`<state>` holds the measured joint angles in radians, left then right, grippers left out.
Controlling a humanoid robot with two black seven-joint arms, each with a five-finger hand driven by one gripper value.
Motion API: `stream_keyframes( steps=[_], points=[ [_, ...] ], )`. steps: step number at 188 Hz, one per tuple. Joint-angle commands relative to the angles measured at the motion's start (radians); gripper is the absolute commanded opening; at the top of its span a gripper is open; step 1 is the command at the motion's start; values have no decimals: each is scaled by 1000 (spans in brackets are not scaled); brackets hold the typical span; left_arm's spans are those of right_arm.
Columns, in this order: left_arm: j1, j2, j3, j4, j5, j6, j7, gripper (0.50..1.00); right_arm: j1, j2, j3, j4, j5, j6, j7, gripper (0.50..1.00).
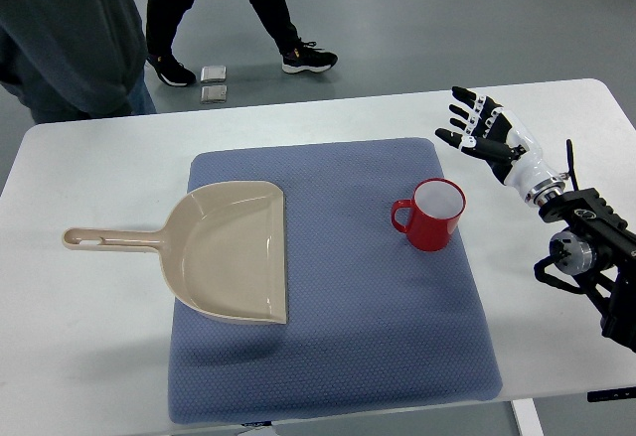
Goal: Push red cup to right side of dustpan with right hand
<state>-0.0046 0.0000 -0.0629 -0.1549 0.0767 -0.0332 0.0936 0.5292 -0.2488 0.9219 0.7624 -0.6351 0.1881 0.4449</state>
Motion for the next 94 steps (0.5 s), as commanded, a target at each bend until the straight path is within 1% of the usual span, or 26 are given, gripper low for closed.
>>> stream_keyframes(
  steps=[1, 48, 94],
  points=[
    [0, 0, -8, 0, 0, 1, 0, 1000, 0, -3, 0, 0, 2, 1, 0, 934],
    [0, 0, -6, 3, 0, -1, 0, 1000, 0, -4, 0, 0, 2, 2, 0, 934],
    [0, 0, -3, 6, 0, 1, 0, 1000, 0, -37, 0, 0, 2, 17, 0, 934]
  ],
)
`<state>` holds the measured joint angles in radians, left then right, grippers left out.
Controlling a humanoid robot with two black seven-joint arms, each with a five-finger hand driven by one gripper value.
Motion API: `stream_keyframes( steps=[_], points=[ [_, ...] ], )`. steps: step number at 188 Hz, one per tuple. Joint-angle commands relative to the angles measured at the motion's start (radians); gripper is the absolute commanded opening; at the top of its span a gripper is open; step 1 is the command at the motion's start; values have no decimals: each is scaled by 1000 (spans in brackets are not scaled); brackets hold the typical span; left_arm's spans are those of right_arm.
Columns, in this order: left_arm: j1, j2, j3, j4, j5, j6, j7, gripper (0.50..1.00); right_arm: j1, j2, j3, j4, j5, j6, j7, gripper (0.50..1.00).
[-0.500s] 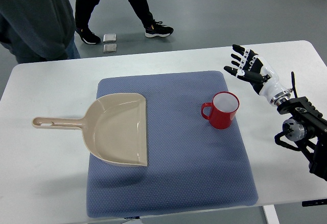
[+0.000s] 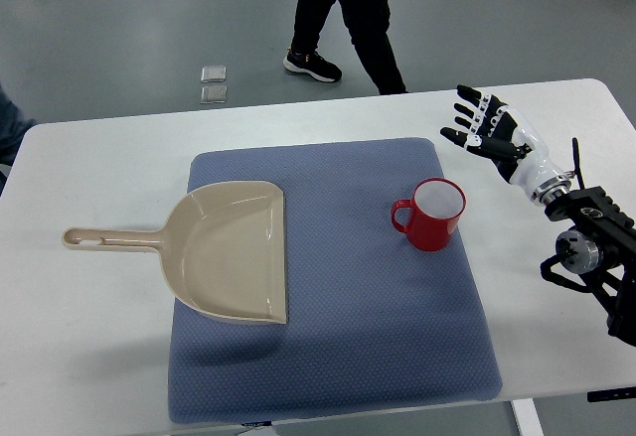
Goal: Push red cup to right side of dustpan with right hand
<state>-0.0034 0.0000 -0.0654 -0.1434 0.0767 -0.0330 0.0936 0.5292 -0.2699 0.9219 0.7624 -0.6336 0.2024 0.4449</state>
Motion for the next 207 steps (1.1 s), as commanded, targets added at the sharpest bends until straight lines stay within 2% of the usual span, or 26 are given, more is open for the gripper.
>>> stream_keyframes(
  steps=[1, 181, 207],
  points=[
    [-1, 0, -1, -7, 0, 1, 0, 1000, 0, -17, 0, 0, 0, 3, 0, 934],
    [-1, 0, 2, -2, 0, 1, 0, 1000, -2, -61, 23, 0, 38, 8, 1, 934],
    [-1, 0, 2, -2, 0, 1, 0, 1000, -9, -101, 28, 3, 41, 54, 1, 934]
  ],
)
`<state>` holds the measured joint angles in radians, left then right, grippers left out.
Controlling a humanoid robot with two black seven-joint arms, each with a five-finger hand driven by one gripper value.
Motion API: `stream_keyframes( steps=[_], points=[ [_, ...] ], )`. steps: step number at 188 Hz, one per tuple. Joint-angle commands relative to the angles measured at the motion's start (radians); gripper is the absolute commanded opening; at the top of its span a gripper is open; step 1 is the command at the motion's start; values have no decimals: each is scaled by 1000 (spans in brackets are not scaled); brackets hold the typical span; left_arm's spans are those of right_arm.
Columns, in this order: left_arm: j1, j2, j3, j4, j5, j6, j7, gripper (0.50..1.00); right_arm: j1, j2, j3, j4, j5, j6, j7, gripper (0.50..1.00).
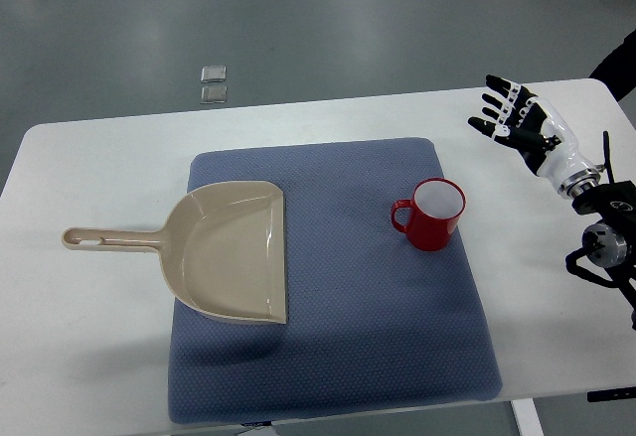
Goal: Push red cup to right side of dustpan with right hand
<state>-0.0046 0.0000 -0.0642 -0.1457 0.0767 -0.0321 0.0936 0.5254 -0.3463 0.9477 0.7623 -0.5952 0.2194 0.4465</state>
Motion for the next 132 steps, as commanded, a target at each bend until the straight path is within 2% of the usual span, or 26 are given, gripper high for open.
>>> stream_keyframes(
  steps=[1, 22, 52, 75, 98, 132],
  points=[
    [0, 0, 1, 0, 0, 0, 0, 1000, -5, -25, 2, 3, 3, 37, 0, 934],
    [0, 0, 0, 0, 0, 0, 0, 1000, -19, -65, 2, 5, 3, 81, 5, 934],
    [0, 0, 0, 0, 0, 0, 0, 1000, -61, -112, -4, 9, -1, 156, 43, 932],
    [0, 0, 1, 0, 0, 0, 0, 1000, -90, -146, -7, 12, -6, 250, 84, 932],
    [0, 0, 0, 0, 0, 0, 0, 1000, -99, -152, -13, 17, -18, 296, 106, 934],
    [0, 0, 1, 0, 0, 0, 0, 1000, -134, -165, -18, 87, -90, 363, 129, 934]
  ],
)
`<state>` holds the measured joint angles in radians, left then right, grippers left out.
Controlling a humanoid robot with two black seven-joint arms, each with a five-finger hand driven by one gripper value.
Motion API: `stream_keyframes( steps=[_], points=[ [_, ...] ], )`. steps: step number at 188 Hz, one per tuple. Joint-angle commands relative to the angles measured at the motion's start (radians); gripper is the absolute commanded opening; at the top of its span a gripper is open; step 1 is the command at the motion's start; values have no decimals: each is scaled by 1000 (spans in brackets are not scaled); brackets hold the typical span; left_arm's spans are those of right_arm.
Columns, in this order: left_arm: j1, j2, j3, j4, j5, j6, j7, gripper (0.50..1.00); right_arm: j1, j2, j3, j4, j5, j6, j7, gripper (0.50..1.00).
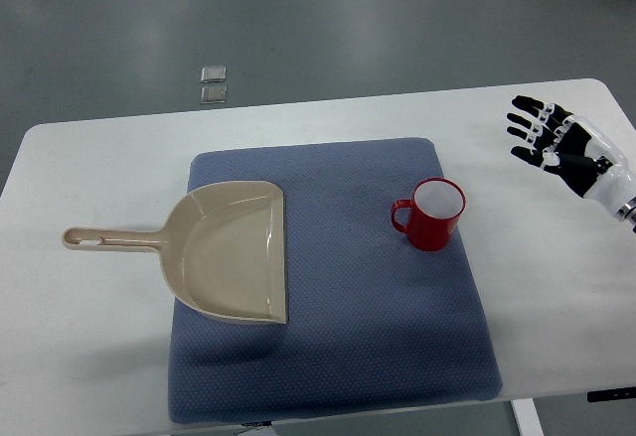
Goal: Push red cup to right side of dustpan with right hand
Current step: 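Move the open right hand toward the red mug's side away from the dustpan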
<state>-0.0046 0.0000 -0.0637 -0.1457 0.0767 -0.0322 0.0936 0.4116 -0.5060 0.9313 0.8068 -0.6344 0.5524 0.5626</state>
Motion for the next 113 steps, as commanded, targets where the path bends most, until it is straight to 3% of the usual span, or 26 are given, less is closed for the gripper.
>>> stream_keyframes(
  steps=[1, 55, 113],
  points=[
    [0, 0, -1, 0, 0, 0, 0, 1000, -20, -5, -2, 48, -59, 30, 14, 932],
    [0, 0, -1, 0, 0, 0, 0, 1000, -37, 27, -2, 117, -176, 23, 22, 934],
    [0, 0, -1, 0, 0, 0, 0, 1000, -37, 84, -3, 117, -255, 17, 22, 934]
  ],
)
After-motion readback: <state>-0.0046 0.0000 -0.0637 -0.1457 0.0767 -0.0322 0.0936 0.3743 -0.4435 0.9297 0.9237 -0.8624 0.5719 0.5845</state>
